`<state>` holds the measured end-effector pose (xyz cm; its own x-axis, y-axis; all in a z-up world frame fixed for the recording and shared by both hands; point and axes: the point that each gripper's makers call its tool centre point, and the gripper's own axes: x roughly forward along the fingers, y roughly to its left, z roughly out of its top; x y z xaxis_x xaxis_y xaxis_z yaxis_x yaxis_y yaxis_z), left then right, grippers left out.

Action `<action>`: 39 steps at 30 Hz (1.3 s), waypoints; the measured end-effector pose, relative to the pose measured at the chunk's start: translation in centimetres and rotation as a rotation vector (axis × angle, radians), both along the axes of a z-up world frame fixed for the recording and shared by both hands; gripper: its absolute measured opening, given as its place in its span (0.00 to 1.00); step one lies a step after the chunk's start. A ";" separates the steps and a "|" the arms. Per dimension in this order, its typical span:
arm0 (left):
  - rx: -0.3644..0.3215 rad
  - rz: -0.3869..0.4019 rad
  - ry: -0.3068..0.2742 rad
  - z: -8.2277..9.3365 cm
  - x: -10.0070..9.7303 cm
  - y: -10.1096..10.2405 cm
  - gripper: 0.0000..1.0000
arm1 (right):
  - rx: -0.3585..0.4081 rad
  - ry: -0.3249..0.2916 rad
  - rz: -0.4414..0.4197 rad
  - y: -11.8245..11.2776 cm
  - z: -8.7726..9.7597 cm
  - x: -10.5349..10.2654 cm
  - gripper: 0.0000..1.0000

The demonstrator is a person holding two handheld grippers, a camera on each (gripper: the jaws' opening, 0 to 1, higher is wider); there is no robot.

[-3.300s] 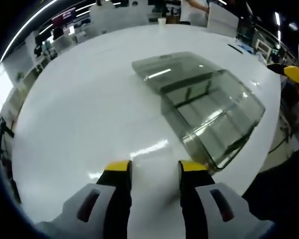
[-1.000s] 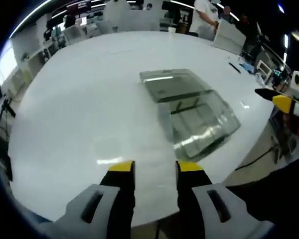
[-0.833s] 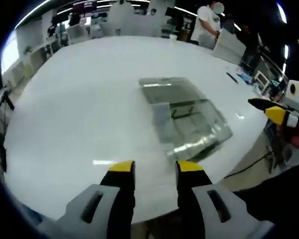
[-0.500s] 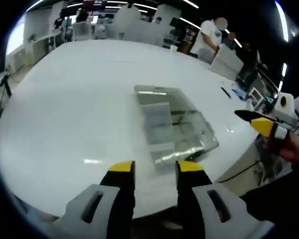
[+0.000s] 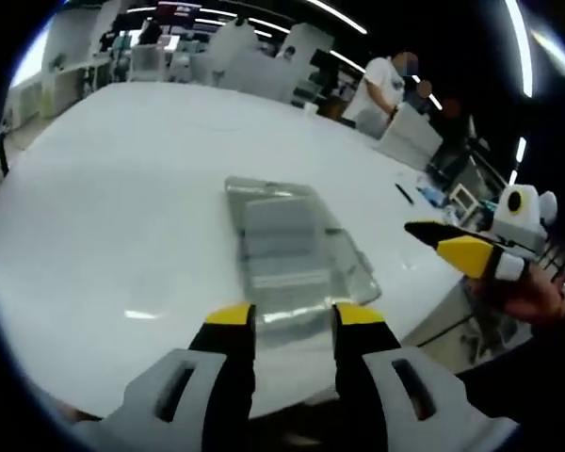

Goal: Insert the divider into the dual guide fixture by aligning both edges with the guide slots and pushing it downward to the bottom, including one-sided entry, uneven engagement, binding, and posture correction.

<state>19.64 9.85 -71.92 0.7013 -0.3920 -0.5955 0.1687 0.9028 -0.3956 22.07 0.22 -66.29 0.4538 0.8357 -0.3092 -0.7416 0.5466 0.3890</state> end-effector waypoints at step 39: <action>-0.171 -0.123 -0.089 2.5 -1.3 -6.0 0.29 | 0.003 0.071 0.079 1.3 -0.6 -2.8 0.12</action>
